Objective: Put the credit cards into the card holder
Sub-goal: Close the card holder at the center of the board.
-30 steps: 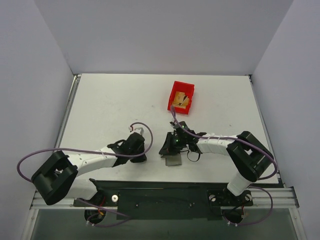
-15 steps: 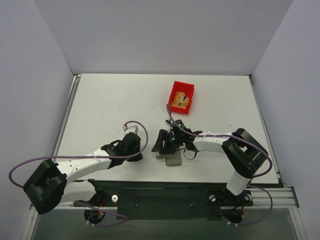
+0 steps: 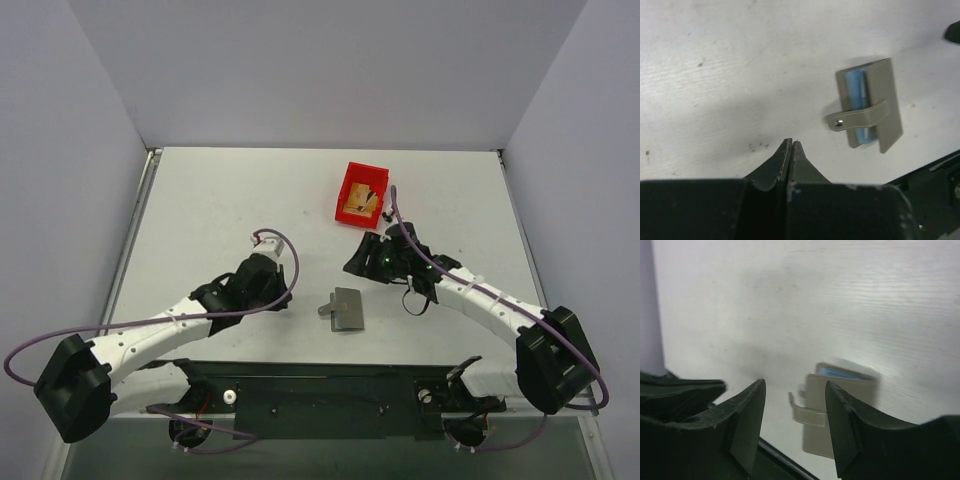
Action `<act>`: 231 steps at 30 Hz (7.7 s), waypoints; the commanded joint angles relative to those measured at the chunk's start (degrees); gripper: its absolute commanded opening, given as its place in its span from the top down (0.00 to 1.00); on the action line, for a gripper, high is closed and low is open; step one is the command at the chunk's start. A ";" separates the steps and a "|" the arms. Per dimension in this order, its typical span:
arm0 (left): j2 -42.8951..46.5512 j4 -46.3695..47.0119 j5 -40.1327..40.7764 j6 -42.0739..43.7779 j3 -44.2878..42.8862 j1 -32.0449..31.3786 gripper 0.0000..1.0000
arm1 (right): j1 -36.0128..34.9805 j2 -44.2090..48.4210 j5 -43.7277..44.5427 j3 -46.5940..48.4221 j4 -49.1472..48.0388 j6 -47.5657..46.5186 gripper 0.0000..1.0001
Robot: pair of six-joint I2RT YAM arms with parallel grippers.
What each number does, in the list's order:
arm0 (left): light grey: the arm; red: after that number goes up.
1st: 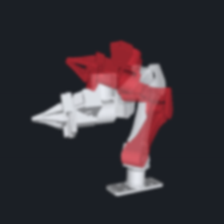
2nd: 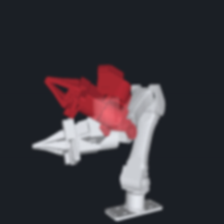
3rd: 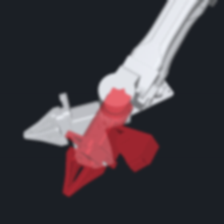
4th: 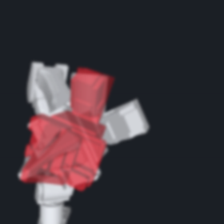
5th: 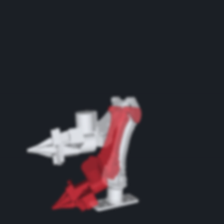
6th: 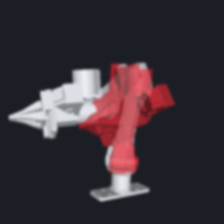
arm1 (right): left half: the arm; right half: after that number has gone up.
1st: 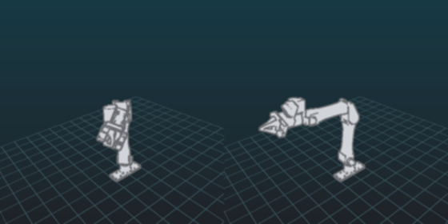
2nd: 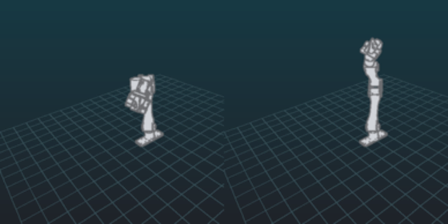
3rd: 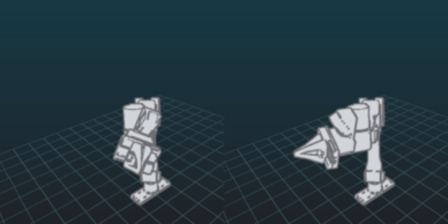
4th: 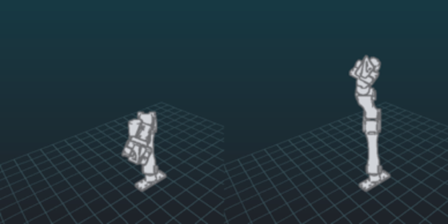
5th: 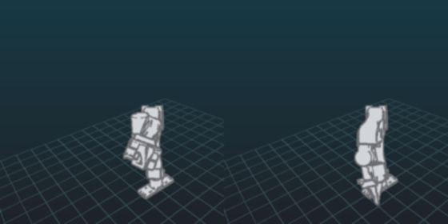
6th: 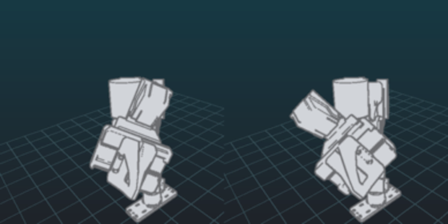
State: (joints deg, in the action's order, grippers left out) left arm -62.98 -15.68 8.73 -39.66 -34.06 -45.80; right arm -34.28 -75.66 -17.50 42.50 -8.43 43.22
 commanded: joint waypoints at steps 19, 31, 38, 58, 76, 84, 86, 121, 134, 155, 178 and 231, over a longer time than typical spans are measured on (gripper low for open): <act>-27.19 12.96 -11.11 10.39 -20.78 -12.65 1.00 | 7.12 8.68 8.45 -15.96 10.27 0.81 0.59; -27.37 11.90 -6.27 6.88 -13.14 -12.30 1.00 | 8.71 7.19 4.49 -16.13 9.04 -0.07 0.57; -27.37 12.52 -5.57 5.82 -10.68 -11.86 1.00 | 8.88 7.28 -0.33 -17.27 4.04 -0.86 0.53; -18.60 11.03 -8.46 7.22 -11.20 -11.06 1.00 | 9.32 -5.20 -10.54 -19.91 -9.07 0.28 0.52; -26.22 10.58 -10.31 12.50 -20.34 -10.71 1.00 | 9.67 -3.27 -6.59 -20.18 -5.55 0.55 0.54; -29.21 12.52 -9.26 11.89 -17.71 -9.84 1.00 | 10.03 -2.65 -6.41 -20.35 -4.85 0.11 0.54; -29.66 12.61 -9.17 11.80 -17.44 -9.66 1.00 | 10.11 -2.74 -6.50 -20.27 -4.67 -0.15 0.54; -33.08 17.62 -9.17 7.41 -9.97 -9.57 1.00 | 9.41 -10.21 -23.90 -21.32 -17.15 -0.86 0.66; -22.55 12.96 0.84 3.10 -7.42 -3.60 1.00 | 9.41 6.91 -7.93 -8.78 10.67 -10.07 1.00; -14.10 6.37 8.50 2.92 -6.81 -2.01 1.00 | -6.75 -9.76 40.08 22.62 62.92 -13.17 1.00; -4.79 0.74 11.22 0.20 -0.83 -0.78 1.00 | -16.96 -19.80 20.86 26.25 42.37 -12.37 0.61; -31.68 27.98 -13.83 7.84 -11.47 -8.95 1.00 | 14.16 -4.67 -3.07 -1.72 19.06 -9.82 0.80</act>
State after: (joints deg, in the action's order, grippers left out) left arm -94.63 8.86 -3.70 -31.14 -46.85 -54.61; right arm -20.60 -79.70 -19.35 41.25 11.00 33.10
